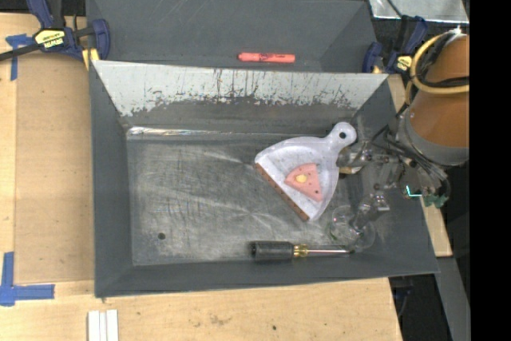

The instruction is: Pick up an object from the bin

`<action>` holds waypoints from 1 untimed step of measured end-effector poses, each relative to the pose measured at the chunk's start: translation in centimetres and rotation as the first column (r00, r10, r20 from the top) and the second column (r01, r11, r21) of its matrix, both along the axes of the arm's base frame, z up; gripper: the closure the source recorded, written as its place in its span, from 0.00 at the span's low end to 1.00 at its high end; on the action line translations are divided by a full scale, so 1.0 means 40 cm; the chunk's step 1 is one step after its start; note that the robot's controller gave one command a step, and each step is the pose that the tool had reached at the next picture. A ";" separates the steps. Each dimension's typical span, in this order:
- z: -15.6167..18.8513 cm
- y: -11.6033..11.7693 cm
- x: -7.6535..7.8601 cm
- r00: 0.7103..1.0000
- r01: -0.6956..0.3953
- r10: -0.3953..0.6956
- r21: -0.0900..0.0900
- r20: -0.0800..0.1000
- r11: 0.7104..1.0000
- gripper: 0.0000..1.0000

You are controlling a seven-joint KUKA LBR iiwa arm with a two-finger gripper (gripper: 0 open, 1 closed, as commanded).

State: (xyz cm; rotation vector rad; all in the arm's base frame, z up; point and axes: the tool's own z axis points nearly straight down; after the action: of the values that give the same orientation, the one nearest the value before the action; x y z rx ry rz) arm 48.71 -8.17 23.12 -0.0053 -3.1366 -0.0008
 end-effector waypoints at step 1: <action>0.010 0.001 0.004 1.000 -0.003 0.003 -0.001 0.008 1.000 0.00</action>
Offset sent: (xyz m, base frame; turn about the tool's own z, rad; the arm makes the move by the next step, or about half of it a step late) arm 0.0704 -0.0165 -0.1612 -1.3508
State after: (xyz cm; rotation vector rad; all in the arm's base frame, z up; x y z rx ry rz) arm 48.88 -8.13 23.52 -0.0004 -3.1449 0.0013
